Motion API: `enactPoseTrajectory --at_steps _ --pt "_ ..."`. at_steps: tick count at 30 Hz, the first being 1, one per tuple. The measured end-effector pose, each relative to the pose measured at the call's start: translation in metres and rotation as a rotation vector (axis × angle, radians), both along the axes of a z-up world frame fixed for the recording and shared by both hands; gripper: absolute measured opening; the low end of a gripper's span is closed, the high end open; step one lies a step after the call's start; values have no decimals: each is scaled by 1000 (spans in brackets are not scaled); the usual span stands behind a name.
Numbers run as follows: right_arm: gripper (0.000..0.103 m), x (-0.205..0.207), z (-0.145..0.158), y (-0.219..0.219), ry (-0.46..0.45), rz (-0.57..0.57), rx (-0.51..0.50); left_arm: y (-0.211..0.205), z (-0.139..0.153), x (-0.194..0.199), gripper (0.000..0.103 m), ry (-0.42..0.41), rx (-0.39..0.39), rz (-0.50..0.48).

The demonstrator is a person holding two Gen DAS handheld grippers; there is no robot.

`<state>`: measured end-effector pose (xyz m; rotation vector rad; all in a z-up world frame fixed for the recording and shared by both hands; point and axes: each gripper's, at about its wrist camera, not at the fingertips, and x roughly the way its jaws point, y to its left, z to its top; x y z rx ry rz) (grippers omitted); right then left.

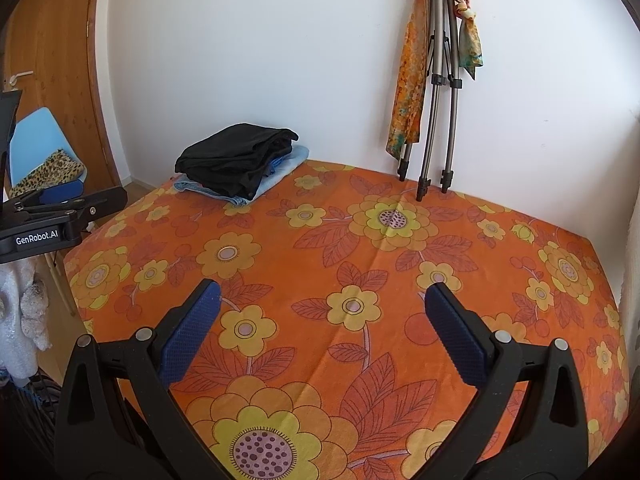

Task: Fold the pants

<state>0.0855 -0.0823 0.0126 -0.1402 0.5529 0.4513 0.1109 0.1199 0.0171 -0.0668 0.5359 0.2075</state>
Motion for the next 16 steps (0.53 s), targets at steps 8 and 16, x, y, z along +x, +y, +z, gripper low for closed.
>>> enactPoseTrajectory --at_steps 8,16 --pt "103 0 0 0 2 0 -1 1 -2 0 102 3 -1 0" --pt "103 0 -1 -1 3 -1 0 2 -3 1 102 0 1 1"
